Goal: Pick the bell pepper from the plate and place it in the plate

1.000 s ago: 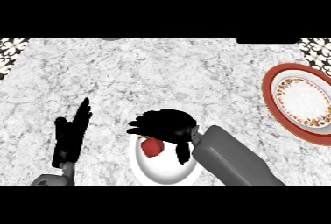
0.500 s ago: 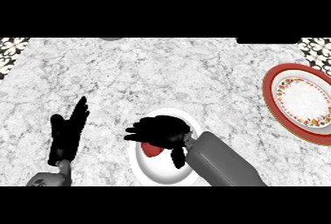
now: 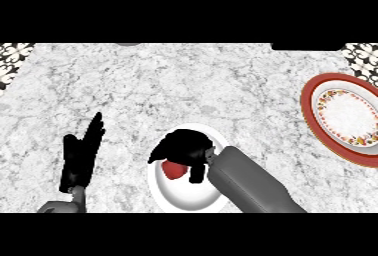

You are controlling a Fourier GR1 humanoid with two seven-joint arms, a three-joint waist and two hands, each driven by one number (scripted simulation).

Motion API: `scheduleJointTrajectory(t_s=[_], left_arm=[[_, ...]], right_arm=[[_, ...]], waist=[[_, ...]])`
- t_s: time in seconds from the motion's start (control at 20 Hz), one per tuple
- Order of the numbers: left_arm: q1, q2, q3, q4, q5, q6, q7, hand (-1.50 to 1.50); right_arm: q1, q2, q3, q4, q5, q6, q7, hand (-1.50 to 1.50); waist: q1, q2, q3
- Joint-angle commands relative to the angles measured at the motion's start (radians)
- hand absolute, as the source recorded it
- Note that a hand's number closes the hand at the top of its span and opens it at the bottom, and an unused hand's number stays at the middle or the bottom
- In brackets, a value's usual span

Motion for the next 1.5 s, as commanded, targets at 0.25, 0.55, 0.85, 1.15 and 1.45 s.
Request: scheduleJointTrajectory(t_s=[0.25,0.55,0.85,1.15,1.45], left_arm=[[-0.05,-0.016,0.019,0.018,-0.015,-0.018,0.035,0.0],[-0.018,-0.04,0.004,0.002,-0.028,-0.014,0.01,0.0],[0.039,0.021,0.072,-0.003,-0.007,-0.015,-0.003,0.0],[0.01,0.002,0.056,-0.009,-0.011,-0.015,-0.012,0.0],[0.024,-0.003,0.053,-0.021,-0.01,-0.018,0.006,0.0]], right_arm=[[-0.067,0.002,0.064,0.115,-0.029,-0.176,-0.086,1.5],[-0.014,0.002,-0.038,0.067,0.031,-0.323,-0.071,1.5],[0.036,-0.216,-0.394,0.131,-0.052,-0.404,0.279,1.5],[0.027,-0.348,-0.569,0.103,-0.078,-0.5,0.468,1.5],[0.109,-0.419,-0.646,-0.177,-0.047,-0.634,0.605,1.5]], waist=[[0.007,0.002,0.0],[-0.002,0.001,0.0],[-0.071,-0.013,0.001],[-0.036,-0.007,-0.001],[-0.051,-0.016,-0.001]])
